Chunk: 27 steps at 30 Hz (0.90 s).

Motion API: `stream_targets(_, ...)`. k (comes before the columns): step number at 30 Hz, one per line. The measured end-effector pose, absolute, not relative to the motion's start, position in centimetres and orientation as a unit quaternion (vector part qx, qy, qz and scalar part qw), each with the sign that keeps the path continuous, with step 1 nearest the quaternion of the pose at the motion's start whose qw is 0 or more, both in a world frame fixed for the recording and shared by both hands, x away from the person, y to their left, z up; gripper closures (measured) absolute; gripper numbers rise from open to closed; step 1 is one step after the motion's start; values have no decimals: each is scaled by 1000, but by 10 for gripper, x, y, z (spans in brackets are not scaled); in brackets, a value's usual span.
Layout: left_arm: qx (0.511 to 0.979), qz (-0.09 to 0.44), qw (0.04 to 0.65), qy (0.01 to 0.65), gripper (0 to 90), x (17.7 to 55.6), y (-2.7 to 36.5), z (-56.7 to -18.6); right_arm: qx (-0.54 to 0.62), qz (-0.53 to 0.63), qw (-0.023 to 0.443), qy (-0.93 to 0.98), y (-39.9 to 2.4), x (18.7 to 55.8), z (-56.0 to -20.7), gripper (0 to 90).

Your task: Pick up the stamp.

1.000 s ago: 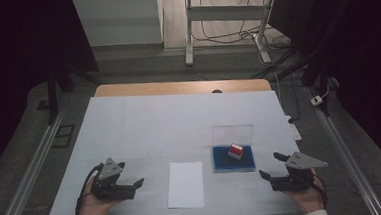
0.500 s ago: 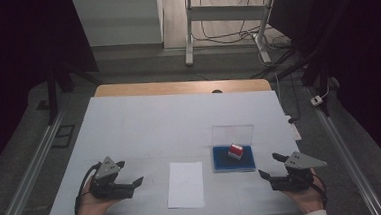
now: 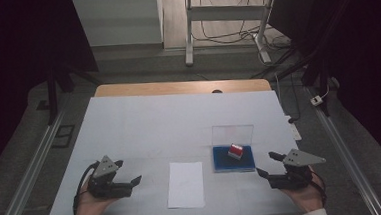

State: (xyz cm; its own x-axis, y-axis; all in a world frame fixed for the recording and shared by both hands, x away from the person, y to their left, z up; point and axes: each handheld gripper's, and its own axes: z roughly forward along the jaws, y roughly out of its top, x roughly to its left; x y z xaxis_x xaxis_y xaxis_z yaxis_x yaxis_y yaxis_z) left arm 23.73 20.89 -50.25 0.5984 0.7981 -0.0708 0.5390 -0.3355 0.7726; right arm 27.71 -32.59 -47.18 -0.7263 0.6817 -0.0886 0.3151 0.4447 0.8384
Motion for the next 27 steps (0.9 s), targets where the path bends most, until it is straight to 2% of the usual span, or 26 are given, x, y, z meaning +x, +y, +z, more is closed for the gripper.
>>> stream_targets(27, 804, 149, 397, 417, 147, 243, 208, -506, 303, 410, 201, 837, -293, 311, -440, 269)
